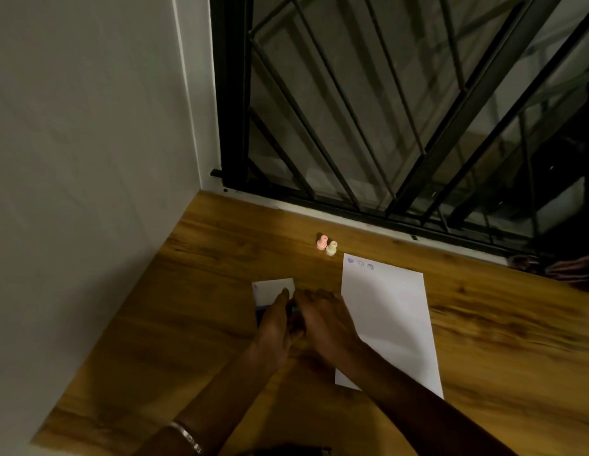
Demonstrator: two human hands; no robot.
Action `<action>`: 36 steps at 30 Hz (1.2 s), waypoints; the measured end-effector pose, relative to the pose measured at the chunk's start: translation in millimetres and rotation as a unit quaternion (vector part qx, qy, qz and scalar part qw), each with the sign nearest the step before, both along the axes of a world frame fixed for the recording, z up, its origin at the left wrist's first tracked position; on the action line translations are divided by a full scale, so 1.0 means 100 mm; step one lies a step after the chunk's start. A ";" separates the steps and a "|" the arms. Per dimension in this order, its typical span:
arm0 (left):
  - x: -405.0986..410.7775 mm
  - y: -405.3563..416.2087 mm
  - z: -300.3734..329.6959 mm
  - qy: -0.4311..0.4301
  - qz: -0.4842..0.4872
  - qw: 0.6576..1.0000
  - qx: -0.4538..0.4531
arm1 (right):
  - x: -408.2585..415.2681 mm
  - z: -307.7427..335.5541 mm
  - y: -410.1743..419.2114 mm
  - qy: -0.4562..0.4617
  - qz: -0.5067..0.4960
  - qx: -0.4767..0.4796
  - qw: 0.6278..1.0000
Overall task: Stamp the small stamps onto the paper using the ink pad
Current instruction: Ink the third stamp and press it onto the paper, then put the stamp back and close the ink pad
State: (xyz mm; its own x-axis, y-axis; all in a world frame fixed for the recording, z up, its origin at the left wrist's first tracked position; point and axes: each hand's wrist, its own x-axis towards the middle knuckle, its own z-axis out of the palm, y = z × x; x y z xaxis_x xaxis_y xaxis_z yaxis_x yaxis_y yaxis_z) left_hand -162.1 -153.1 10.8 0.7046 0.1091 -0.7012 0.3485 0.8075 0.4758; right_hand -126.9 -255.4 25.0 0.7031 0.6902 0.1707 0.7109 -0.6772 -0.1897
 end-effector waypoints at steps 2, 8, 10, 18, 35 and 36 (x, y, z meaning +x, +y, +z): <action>0.00 -0.01 0.01 0.004 0.003 1.000 0.008 | 0.02 -0.02 0.01 0.000 -0.010 -0.004 1.000; 0.09 0.03 0.16 0.020 -0.052 0.994 0.097 | 0.19 0.02 -0.03 0.063 -0.013 -0.014 0.998; 0.09 0.08 0.16 0.013 -0.044 0.977 0.208 | 0.33 0.05 -0.08 0.054 -0.019 -0.007 0.998; -0.13 0.56 -0.27 -0.052 -0.118 0.747 0.653 | 1.05 0.15 -0.04 -0.011 -0.072 -0.061 0.995; -0.13 0.60 -0.64 -0.041 -0.170 0.646 0.743 | 1.95 -0.17 0.30 0.011 -0.053 -0.120 0.991; -0.13 0.60 -0.65 -0.038 -0.175 0.640 0.747 | 1.95 -0.21 0.30 0.021 -0.050 -0.112 0.992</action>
State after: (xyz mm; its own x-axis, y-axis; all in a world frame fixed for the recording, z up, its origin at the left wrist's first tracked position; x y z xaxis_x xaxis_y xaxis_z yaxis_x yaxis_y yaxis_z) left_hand -175.2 -93.2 -54.0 0.8952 0.4438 0.0397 0.3136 -0.6909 0.6514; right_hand 68.2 -225.1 4.3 0.7734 0.6339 -0.0106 0.6325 -0.7726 -0.0548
